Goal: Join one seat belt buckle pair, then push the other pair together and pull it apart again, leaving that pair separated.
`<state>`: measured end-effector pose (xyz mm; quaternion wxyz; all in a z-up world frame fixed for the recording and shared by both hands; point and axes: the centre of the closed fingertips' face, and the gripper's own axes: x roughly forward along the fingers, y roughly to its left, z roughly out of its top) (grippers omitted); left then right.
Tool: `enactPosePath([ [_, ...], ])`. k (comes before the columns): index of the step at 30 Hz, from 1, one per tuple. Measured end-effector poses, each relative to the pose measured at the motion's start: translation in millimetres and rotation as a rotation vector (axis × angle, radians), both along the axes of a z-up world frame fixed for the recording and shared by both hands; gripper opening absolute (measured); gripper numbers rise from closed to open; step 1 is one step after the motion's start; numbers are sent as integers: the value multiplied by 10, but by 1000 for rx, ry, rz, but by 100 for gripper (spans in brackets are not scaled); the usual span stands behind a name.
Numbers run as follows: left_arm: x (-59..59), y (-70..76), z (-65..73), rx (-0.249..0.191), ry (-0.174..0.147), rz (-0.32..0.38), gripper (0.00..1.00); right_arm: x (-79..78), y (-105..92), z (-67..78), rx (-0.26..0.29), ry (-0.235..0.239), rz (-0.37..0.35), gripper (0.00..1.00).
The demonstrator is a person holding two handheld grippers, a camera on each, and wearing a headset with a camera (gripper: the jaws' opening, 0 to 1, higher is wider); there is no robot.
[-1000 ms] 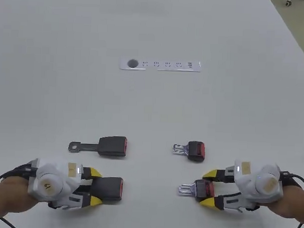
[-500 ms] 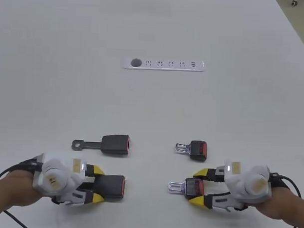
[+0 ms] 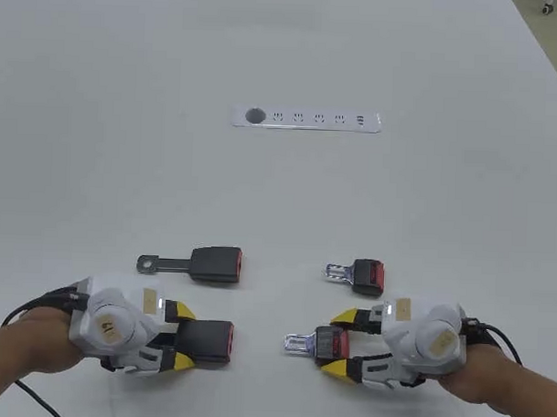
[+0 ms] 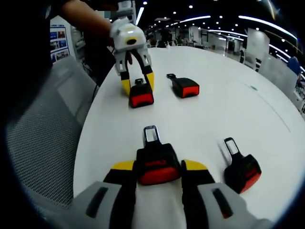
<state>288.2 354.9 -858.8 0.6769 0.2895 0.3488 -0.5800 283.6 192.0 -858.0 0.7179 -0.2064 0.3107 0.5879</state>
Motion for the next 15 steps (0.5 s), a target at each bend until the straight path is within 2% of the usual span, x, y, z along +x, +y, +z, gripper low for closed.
enactPosePath([
  [15, -1, -12, 3, 21, 4, 1, 34, -2, 422, 9, 34, -8, 34, 37],
])
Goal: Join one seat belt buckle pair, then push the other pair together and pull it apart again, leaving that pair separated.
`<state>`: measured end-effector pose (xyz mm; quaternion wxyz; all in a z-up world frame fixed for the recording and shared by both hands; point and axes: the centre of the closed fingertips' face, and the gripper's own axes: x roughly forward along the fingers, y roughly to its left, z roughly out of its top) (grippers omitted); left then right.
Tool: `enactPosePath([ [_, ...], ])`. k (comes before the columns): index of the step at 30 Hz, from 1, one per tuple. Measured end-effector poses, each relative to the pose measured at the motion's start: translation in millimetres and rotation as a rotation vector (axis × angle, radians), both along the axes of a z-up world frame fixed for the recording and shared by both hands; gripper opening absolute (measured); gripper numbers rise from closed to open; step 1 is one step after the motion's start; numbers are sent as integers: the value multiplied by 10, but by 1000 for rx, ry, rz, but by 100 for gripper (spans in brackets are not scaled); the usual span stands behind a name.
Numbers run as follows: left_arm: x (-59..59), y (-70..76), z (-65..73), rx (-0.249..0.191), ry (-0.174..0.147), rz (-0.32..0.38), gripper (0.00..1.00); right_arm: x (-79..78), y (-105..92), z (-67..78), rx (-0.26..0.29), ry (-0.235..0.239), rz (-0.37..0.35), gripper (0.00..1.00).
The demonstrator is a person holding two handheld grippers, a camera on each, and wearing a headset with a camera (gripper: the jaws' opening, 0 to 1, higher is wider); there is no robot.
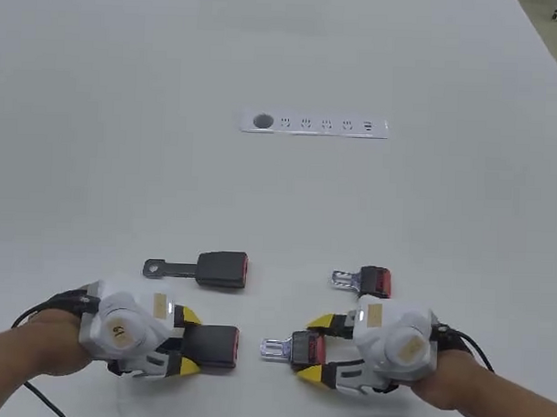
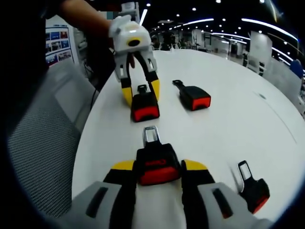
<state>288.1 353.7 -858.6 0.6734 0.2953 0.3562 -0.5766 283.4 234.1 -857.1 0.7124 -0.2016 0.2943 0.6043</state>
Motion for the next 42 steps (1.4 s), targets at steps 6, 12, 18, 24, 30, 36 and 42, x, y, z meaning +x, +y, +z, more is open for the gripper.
enactPosePath([
  [6, -5, 1, 3, 4, 2, 3, 34, 5, 164, 9, 3, 2, 2, 37],
  [12, -3, 4, 3, 11, 4, 0, 34, 7, 274, 3, 17, 5, -7, 37],
  [18, -3, -8, 7, 16, 2, -5, 34, -20, 428, 0, 27, 21, -16, 37],
  [24, -8, -5, 7, 24, 2, -12, 34, 4, 418, -5, 19, 26, -15, 37],
  [30, -2, 1, 3, 25, 5, -17, 34, 16, 472, -6, 13, 31, -23, 37],
  [36, -3, 6, 1, 28, 4, -23, 34, 16, 510, -15, -1, 28, -21, 37],
  [42, 0, 11, -2, 32, 4, -24, 34, 19, 581, -11, 2, 31, -44, 37],
])
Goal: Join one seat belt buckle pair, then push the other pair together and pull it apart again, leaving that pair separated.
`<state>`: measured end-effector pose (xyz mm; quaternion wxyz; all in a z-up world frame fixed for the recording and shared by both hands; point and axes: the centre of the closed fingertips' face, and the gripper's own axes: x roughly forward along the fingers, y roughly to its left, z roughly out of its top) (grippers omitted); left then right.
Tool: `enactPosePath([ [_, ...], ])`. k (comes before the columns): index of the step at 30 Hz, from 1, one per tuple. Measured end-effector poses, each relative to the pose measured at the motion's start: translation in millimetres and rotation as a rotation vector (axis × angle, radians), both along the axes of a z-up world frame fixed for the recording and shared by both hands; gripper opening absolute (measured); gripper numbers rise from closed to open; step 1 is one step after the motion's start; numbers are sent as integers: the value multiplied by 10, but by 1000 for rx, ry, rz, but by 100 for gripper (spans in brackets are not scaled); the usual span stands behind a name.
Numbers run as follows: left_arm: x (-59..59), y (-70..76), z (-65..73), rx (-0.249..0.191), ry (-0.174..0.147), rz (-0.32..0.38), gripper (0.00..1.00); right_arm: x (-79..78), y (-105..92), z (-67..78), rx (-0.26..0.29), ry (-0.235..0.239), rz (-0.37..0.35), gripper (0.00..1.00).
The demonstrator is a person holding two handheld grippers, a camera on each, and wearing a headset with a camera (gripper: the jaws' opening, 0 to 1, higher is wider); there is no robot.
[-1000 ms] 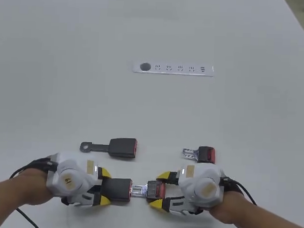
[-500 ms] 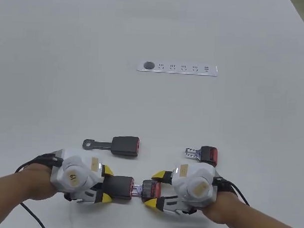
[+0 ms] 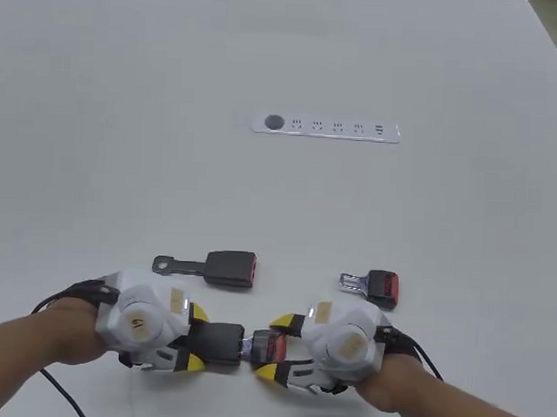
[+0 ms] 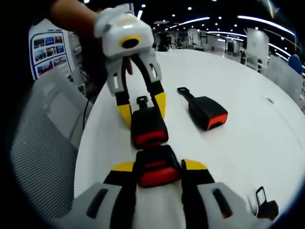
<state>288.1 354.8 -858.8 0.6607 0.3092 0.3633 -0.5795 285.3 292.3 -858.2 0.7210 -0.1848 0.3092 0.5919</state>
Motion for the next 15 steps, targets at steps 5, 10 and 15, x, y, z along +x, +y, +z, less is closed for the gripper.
enactPosePath([
  [5, 0, 0, 0, -4, -1, -1, 34, 4, 7, -1, -3, -2, -6, 37],
  [10, 1, 0, -2, -3, -2, -4, 34, 5, 42, -2, 1, -1, -23, 37],
  [15, -4, -3, -6, -1, -5, -13, 34, -4, 48, -24, -5, 4, -19, 37],
])
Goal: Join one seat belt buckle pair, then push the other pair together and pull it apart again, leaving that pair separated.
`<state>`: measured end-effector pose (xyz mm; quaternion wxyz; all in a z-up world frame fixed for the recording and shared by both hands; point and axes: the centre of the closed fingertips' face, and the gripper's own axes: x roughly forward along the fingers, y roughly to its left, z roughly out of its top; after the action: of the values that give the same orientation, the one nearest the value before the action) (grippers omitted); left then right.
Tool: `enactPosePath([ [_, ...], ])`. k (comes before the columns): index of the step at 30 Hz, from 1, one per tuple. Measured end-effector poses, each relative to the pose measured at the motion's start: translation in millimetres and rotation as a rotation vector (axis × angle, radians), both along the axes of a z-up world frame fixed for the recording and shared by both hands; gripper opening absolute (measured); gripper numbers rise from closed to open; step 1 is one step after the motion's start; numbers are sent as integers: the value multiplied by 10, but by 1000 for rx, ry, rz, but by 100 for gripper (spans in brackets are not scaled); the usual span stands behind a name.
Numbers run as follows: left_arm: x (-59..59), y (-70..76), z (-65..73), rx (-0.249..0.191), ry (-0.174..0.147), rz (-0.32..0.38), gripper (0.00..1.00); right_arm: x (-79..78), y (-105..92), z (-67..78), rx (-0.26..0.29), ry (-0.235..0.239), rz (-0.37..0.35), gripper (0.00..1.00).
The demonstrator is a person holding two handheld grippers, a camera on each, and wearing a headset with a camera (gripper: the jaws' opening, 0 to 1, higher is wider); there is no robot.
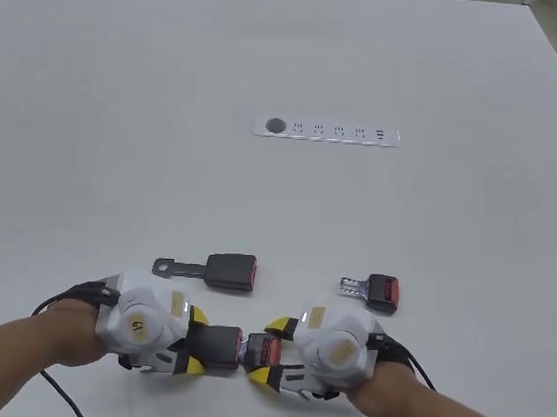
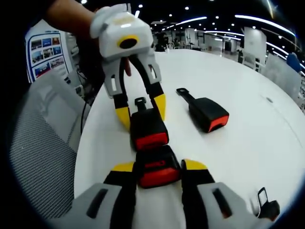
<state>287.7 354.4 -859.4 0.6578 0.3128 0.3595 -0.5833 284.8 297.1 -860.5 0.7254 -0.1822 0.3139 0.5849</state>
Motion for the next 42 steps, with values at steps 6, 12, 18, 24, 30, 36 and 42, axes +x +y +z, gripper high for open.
enactPosePath([
  [6, -9, -4, 0, -1, -1, -2, 34, 21, 3, 1, -3, -4, 1, 37],
  [12, -15, -9, 4, -6, -2, -3, 34, 18, -2, 12, -1, -9, 10, 37],
  [18, -17, 4, 8, -26, -3, -5, 34, 22, -6, 18, 10, -10, 26, 37],
  [24, -22, 9, 14, -52, -9, -19, 34, 10, -17, 26, 30, -14, 21, 37],
  [30, -17, 22, 19, -102, -9, -23, 34, 9, -30, 37, 86, -2, 14, 37],
  [36, -26, 12, 23, -124, -27, -58, 33, -5, -31, 30, 90, -43, 51, 36],
  [42, -19, 7, 23, -141, -26, -67, 33, -3, -34, 34, 98, -45, 63, 36],
])
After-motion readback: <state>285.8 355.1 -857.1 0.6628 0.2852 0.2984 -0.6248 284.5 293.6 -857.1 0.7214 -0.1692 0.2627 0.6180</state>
